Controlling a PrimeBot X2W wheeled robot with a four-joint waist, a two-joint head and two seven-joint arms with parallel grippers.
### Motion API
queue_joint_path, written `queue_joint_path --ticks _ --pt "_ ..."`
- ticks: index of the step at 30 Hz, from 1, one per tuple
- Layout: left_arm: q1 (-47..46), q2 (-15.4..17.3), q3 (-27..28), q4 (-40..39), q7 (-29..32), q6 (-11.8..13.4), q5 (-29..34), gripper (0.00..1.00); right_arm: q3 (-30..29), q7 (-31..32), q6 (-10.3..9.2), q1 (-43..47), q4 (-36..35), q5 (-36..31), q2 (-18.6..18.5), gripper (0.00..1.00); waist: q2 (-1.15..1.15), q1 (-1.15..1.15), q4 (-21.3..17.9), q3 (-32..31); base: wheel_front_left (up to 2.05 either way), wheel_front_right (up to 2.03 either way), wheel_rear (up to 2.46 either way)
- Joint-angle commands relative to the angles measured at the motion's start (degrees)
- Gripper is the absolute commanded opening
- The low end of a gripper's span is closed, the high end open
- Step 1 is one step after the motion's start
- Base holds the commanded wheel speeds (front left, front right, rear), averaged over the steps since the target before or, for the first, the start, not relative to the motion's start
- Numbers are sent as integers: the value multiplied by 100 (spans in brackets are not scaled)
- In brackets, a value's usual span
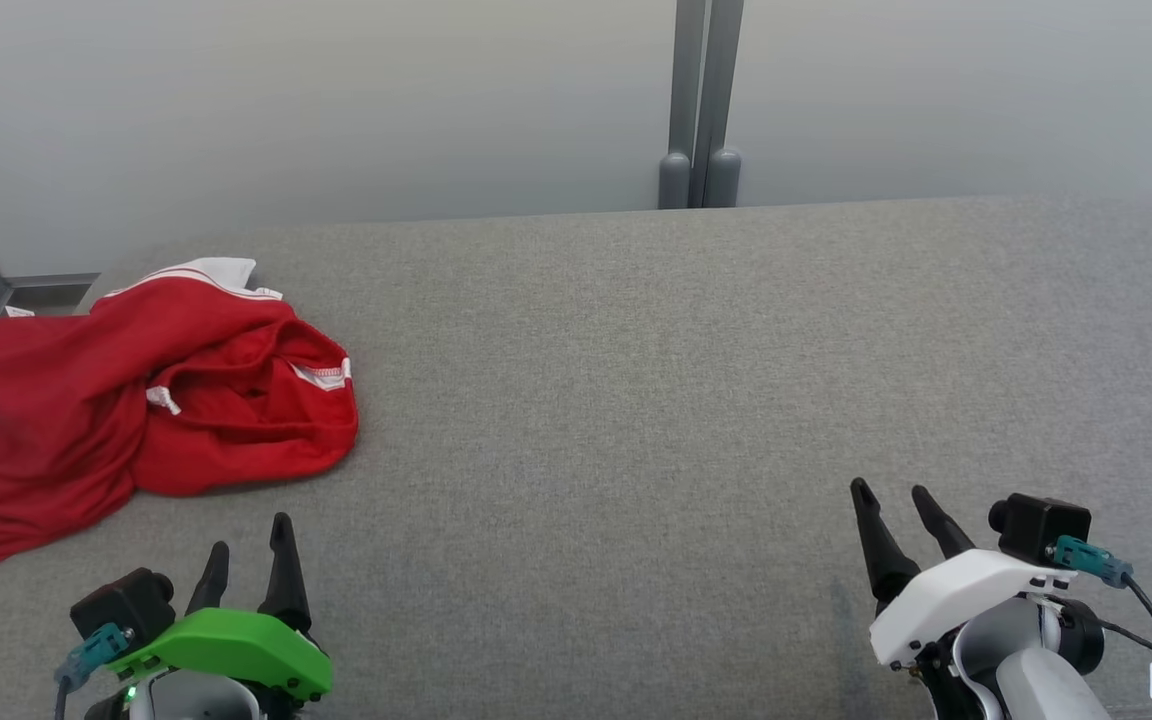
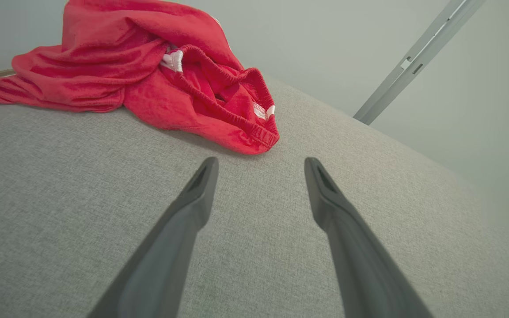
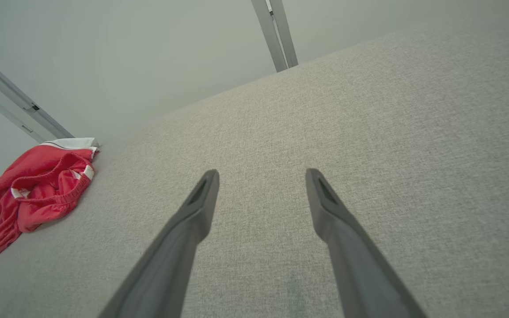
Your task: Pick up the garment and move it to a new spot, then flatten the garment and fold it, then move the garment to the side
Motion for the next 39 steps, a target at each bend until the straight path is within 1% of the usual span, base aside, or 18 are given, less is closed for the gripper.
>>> queue_joint_path --ticks 1,6,14,39 --pt "-74 83 -27 -85 -46 4 141 100 21 -9 3 -68 -57 -165 -32 100 0 0 -2 -6 0 0 0" --pt "-56 154 -100 -123 -124 -8 373 100 26 -51 3 -41 -56 -461 -35 100 0 0 3 -29 0 0 0" --pt "-45 278 -189 -96 -190 53 709 100 44 -101 2 -61 -80 -1016 -40 100 0 0 2 -72 0 0 0" --pt "55 479 -333 30 -290 243 1390 100 272 -267 3 -84 127 -2042 -49 100 0 0 -20 -148 0 0 0"
